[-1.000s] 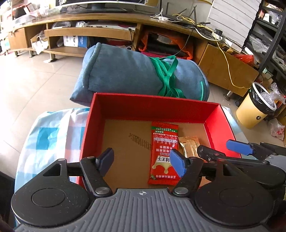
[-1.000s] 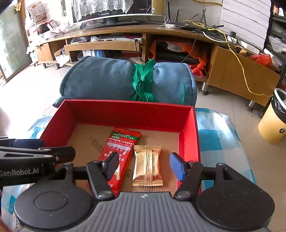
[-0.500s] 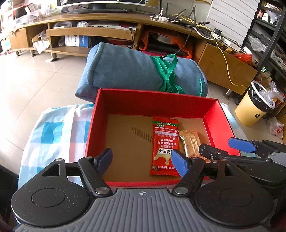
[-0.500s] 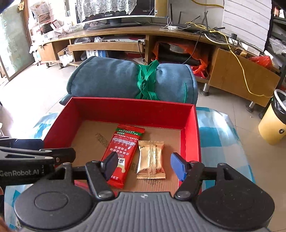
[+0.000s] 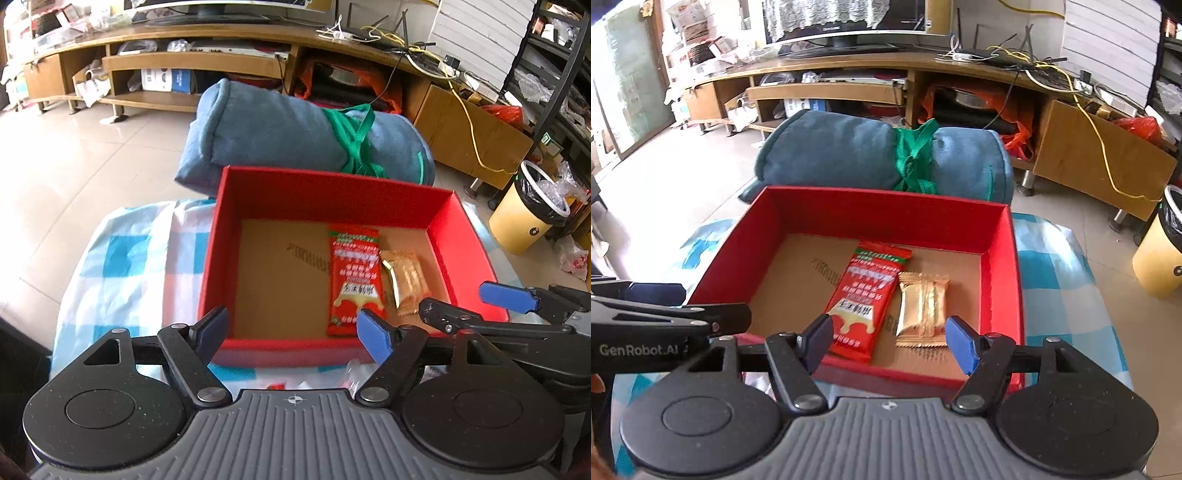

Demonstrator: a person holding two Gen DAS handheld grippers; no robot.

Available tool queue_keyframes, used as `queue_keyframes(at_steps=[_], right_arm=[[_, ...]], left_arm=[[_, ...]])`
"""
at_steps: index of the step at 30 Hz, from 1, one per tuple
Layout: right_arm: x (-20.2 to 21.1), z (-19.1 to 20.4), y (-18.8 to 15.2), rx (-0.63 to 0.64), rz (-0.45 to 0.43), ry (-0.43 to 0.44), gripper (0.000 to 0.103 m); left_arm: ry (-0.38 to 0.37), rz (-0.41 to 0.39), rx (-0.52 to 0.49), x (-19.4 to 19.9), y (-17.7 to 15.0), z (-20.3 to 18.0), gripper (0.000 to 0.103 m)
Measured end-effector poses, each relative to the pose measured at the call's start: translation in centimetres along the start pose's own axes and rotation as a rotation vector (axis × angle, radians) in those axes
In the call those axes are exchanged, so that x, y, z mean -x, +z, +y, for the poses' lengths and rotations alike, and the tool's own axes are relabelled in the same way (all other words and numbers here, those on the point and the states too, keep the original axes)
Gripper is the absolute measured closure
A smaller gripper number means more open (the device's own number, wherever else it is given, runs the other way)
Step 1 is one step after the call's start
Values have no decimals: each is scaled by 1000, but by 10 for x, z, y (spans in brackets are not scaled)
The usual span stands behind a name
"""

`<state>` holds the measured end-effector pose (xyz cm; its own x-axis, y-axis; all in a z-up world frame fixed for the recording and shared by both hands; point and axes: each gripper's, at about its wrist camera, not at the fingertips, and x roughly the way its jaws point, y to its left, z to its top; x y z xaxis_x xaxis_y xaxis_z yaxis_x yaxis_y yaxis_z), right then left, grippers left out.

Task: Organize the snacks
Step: 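Open both tools to drop the red packet and gold pastry into the box, then grasp the white Kaprons wafer with the left tool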

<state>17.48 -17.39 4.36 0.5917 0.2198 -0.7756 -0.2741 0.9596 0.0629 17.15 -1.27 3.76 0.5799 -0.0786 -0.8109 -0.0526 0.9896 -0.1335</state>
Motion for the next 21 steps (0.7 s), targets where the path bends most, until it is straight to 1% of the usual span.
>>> queue_keyframes(at_steps=[2,9,21], right_arm=[[2,4,-3,12,3,8,38],[10,20,-14,33,13,46,38],[11,55,-37,89,69,106,37]], left_arm=[[0,7,5,2,-5,5,21],[15,32,41,10,-23,28,21],[64,123,119,16,-66,75,21]])
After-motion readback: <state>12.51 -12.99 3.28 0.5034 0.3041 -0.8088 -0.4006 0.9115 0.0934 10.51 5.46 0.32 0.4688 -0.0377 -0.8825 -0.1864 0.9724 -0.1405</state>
